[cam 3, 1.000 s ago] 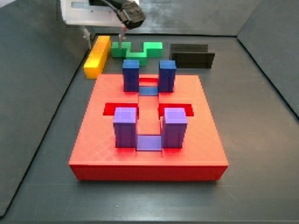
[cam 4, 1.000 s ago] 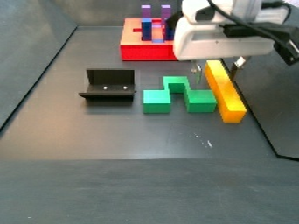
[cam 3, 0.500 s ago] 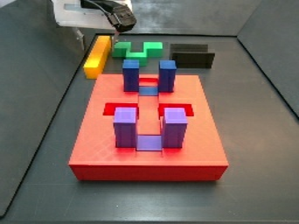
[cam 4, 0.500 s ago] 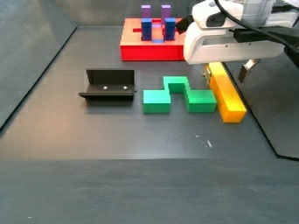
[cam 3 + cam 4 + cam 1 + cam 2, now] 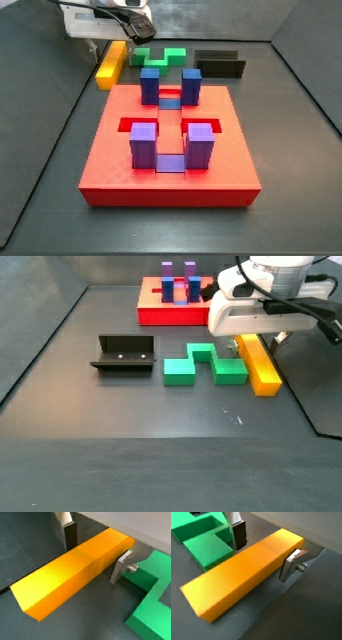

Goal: Pick up the yellow object. Move up. Move to above the board. Insert the yellow object.
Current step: Pick up the yellow object.

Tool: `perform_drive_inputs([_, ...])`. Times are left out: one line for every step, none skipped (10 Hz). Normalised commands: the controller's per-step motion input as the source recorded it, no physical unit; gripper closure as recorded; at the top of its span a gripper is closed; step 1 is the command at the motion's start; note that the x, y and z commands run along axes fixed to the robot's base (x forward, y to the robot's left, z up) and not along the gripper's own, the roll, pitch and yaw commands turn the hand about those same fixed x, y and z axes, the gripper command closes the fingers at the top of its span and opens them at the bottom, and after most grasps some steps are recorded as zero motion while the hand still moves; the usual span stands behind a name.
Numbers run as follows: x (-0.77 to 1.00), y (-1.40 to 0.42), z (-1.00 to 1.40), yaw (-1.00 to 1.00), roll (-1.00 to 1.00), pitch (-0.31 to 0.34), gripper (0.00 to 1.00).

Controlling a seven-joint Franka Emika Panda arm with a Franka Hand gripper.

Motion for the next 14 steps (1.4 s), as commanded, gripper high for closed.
perform_drive_inputs([0.0, 0.0, -0.13, -0.06, 0.07, 0.036, 0.0])
perform_drive_inputs([0.0, 0.0, -0.01, 0.0, 0.02, 0.0, 0.0])
perform_drive_inputs([0.0, 0.0, 0.0, 0.0, 0.0, 0.0, 0.0])
perform_drive_inputs([0.0, 0.0, 0.0, 0.0, 0.03, 0.0, 0.0])
perform_drive_inputs([0.0, 0.0, 0.0, 0.0, 0.0, 0.0, 1.0])
perform_drive_inputs([0.0, 0.0, 0.0, 0.0, 0.0, 0.0, 1.0])
perform_drive_inputs([0.0, 0.0, 0.0, 0.0, 0.0, 0.0, 1.0])
perform_drive_inputs([0.0, 0.0, 0.0, 0.0, 0.0, 0.0, 1.0])
perform_drive_inputs([0.0, 0.0, 0.0, 0.0, 0.0, 0.0, 1.0])
perform_drive_inputs([0.0, 0.0, 0.0, 0.0, 0.0, 0.0, 1.0])
perform_drive_inputs([0.0, 0.0, 0.0, 0.0, 0.0, 0.0, 1.0])
perform_drive_inputs([0.0, 0.0, 0.0, 0.0, 0.0, 0.0, 1.0])
perform_drive_inputs([0.0, 0.0, 0.0, 0.0, 0.0, 0.0, 1.0])
perform_drive_inputs([0.0, 0.0, 0.0, 0.0, 0.0, 0.0, 1.0])
